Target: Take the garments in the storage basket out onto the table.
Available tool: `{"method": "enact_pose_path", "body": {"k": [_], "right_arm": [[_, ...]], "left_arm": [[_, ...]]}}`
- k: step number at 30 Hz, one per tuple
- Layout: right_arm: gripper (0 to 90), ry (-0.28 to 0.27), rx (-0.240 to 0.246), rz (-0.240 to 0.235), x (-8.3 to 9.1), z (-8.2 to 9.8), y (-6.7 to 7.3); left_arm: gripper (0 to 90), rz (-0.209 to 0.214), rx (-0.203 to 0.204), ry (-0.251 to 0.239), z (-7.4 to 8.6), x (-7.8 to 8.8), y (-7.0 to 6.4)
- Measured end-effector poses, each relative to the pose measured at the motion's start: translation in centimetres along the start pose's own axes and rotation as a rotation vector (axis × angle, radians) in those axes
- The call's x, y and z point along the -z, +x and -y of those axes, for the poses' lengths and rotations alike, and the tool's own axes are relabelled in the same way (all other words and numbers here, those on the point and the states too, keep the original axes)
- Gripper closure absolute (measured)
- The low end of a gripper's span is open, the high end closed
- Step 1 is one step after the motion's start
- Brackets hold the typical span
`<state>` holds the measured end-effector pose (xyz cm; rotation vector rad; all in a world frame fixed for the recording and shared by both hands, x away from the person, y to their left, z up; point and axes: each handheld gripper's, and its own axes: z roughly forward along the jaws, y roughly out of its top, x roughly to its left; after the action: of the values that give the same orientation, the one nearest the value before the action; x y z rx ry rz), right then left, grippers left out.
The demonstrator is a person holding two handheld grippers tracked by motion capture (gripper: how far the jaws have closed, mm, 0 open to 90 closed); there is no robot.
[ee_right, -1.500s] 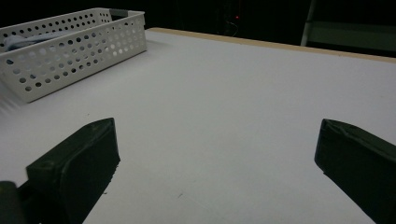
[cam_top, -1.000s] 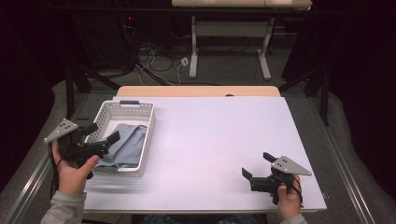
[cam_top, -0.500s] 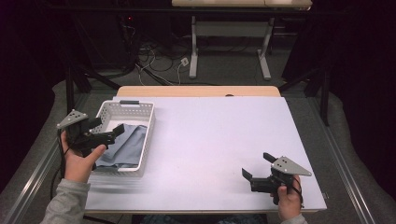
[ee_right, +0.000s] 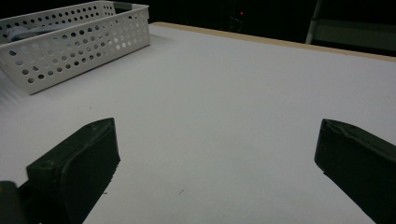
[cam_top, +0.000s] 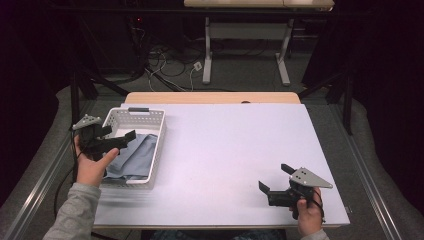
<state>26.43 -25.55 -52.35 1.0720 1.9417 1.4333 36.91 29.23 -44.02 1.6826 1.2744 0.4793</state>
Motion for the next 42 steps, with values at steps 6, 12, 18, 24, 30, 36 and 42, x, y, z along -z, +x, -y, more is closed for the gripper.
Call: {"method": "enact_pose_path", "body": {"k": [6,12,18,24,30,36,42], "right_arm": [[0.0,0.004,-0.005,0.002,0.0,0.0,0.0],[0.0,0.003,-0.006,0.000,0.0,0.0,-0.1],[0.0,0.007,-0.009,-0.001,-0.1,0.0,-0.1],[0.0,0.010,-0.010,-0.003,-0.1,0.1,-0.2],[0.2,0.014,-0.010,-0.010,-0.2,0.1,-0.2],[0.3,0.018,-0.009,-0.011,-0.2,0.1,-0.2],[0.3,0.021,-0.007,-0.011,-0.2,0.1,-0.3]], "left_arm": [[0.7,-0.017,0.008,0.014,0.1,-1.0,0.6],[0.7,-0.030,0.013,0.037,0.2,-1.5,0.9],[0.7,-0.030,0.023,0.060,0.4,-2.3,1.1],[0.7,-0.038,0.012,0.117,1.1,-3.4,1.4],[0.7,-0.051,-0.004,0.160,1.6,-4.3,1.4],[0.7,-0.062,-0.036,0.216,1.9,-5.2,1.2],[0.7,-0.071,-0.067,0.267,2.3,-6.1,1.0]]}}
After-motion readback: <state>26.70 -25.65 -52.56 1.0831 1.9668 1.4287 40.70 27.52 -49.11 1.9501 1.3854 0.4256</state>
